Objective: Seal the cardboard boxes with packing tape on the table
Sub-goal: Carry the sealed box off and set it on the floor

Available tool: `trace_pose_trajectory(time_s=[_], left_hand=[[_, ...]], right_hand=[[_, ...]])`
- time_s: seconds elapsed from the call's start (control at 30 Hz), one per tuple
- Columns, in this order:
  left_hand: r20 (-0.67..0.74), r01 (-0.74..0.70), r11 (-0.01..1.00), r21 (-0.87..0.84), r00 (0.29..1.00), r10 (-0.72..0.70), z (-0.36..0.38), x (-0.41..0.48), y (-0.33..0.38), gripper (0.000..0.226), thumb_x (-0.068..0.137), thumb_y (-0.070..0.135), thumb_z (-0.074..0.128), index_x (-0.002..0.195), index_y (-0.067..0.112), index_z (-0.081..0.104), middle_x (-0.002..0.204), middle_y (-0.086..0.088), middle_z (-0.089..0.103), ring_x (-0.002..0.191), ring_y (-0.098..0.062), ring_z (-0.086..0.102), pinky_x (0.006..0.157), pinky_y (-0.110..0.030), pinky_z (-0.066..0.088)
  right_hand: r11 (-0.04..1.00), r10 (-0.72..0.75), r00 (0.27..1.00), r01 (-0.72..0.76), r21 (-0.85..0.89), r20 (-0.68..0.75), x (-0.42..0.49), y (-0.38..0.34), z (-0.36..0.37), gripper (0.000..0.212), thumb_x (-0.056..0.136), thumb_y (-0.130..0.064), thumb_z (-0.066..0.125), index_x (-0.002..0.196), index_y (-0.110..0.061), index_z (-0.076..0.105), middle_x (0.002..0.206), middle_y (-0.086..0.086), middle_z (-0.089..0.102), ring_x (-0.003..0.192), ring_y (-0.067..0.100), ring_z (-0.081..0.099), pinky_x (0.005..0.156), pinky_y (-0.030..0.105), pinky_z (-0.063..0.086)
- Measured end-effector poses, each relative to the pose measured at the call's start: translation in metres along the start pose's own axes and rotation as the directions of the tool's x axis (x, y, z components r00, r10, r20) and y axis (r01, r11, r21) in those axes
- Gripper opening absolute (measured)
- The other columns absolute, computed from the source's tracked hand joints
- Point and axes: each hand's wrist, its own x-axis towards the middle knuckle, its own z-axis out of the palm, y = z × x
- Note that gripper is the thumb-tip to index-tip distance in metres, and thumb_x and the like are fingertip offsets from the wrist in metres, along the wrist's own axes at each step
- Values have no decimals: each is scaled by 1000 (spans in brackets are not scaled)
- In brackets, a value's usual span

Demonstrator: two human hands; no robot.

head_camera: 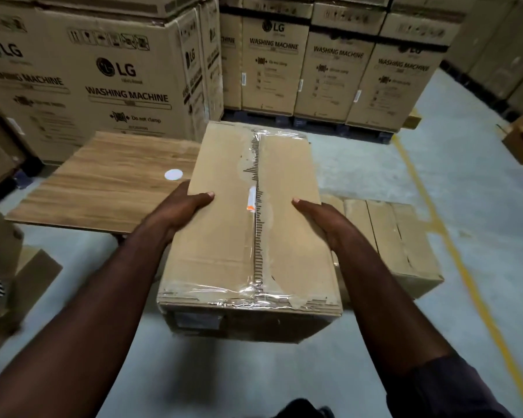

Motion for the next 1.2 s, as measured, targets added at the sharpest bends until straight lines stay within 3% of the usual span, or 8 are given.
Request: trace_pose_trajectory(time_s=[0.13, 0.33, 0.47, 0.57, 0.67, 0.87, 1.1, 1.2], left_hand=[[39, 7, 1000, 24, 999, -8, 74, 7, 6, 33, 97, 11, 59, 130, 12, 60, 112, -10, 74, 92, -25, 73, 71, -31, 58], [74, 55, 998, -34, 996, -52, 206, 26, 7, 34, 98, 13, 61, 131, 17, 58, 113, -10, 74, 97, -31, 73, 77, -40, 60], [48, 48, 998, -44, 998, -46, 272, 31, 5, 34, 97, 13, 63, 130, 20, 56, 110, -7, 74, 86, -22, 74, 64, -31, 59], [36, 33, 998, -43, 999, -32, 307, 38, 2, 36, 96, 12, 64, 131, 19, 56, 114, -8, 73, 93, -23, 73, 69, -31, 59], [36, 50, 997, -58, 998, -48, 328, 50, -4, 29, 97, 10, 63, 123, 22, 59, 110, -4, 74, 91, -20, 73, 72, -32, 60], [35, 82, 997, -11, 996, -81, 345, 106, -18, 36, 97, 16, 65, 131, 22, 57, 114, -2, 73, 102, -23, 72, 82, -38, 59], [23, 129, 992, -8, 991, -129, 348, 208, -33, 40, 98, 18, 64, 136, 24, 53, 118, 0, 71, 102, -18, 71, 75, -32, 56], [3, 150, 989, -7, 989, -150, 347, 248, -43, 40, 98, 14, 64, 135, 23, 52, 115, 2, 70, 102, -18, 69, 74, -29, 55]], right_hand=[[1000, 24, 999, -24, -2, -40, -11, 4, -77, 40, 86, -30, 78, 117, -5, 71, 102, 11, 77, 91, 28, 75, 98, 49, 55], [1000, 7, 996, -7, 2, -92, -10, 13, -211, 46, 83, -35, 81, 118, -6, 71, 104, 10, 78, 96, 30, 75, 97, 51, 55], [1000, 12, 994, -13, -6, -107, -4, 24, -278, 64, 66, -47, 88, 115, -9, 73, 102, 9, 78, 94, 31, 75, 96, 54, 56], [996, 69, 988, -75, -39, -136, 13, 32, -316, 92, 48, -67, 92, 119, -13, 70, 102, 6, 78, 91, 30, 76, 93, 53, 57], [993, 102, 984, -110, -48, -145, 37, 42, -342, 103, 40, -76, 90, 120, -15, 69, 102, 3, 78, 90, 27, 76, 92, 49, 58], [997, 71, 991, -70, 16, -111, 74, 44, -354, 69, 69, -51, 88, 122, -11, 68, 106, 7, 77, 96, 26, 75, 95, 50, 57], [993, 119, 985, -115, 42, -128, 175, 36, -358, 76, 65, -50, 90, 125, -11, 67, 109, 6, 77, 99, 26, 75, 96, 49, 56], [991, 128, 982, -123, 45, -142, 215, 35, -354, 56, 79, -35, 85, 125, -9, 66, 110, 7, 76, 101, 25, 74, 98, 48, 56]])
